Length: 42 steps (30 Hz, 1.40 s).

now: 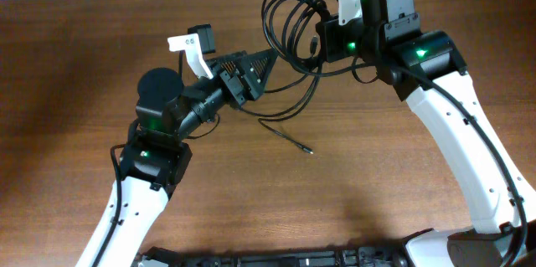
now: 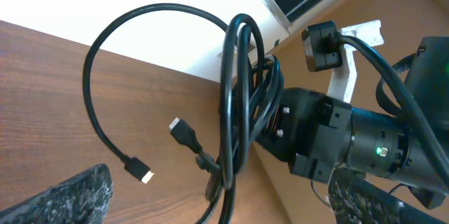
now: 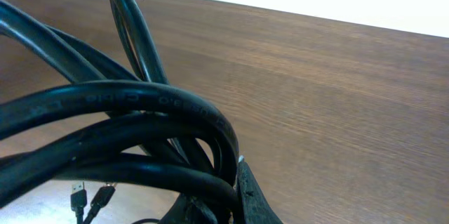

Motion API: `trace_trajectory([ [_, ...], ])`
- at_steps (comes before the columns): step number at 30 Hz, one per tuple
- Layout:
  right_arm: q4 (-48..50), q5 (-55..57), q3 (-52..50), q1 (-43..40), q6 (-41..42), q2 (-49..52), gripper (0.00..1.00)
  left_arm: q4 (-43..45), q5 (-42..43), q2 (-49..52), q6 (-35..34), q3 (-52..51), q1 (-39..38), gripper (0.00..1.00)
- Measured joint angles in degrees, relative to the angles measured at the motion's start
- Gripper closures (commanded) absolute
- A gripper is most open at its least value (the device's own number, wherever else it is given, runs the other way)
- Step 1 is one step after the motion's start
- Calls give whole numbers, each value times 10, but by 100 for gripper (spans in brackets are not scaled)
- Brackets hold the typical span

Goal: Untangle cables

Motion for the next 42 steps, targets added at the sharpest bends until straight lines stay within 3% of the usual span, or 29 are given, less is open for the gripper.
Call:
trace_trajectory([
  [2, 0, -21, 0, 0, 2, 0, 96, 0, -4, 0, 0, 0, 0, 12],
  [3, 0, -37, 0, 0, 2, 0, 96, 0, -6, 0, -1, 0, 0, 23],
  [5, 0, -54, 0, 1, 2, 0, 96, 0, -7, 0, -3, 0, 0, 30],
  [13, 0, -85, 0, 35, 3, 0, 96, 0, -8, 0, -21, 0, 0, 35],
  [14, 0, -85, 0, 38, 3, 1, 96, 0, -6, 0, -22, 0, 0, 40],
  [15, 0, -85, 0, 42, 3, 2, 96, 0, -4, 0, -22, 0, 0, 53],
  [17, 0, -85, 0, 46, 3, 6, 96, 0, 1, 0, -25, 0, 0, 98],
  [32, -20, 5, 0, 52, 3, 15, 96, -2, 53, 0, -33, 0, -1, 100],
  [42, -55, 75, 0, 61, -8, 15, 96, 14, 135, 1, -104, -1, 41, 100],
])
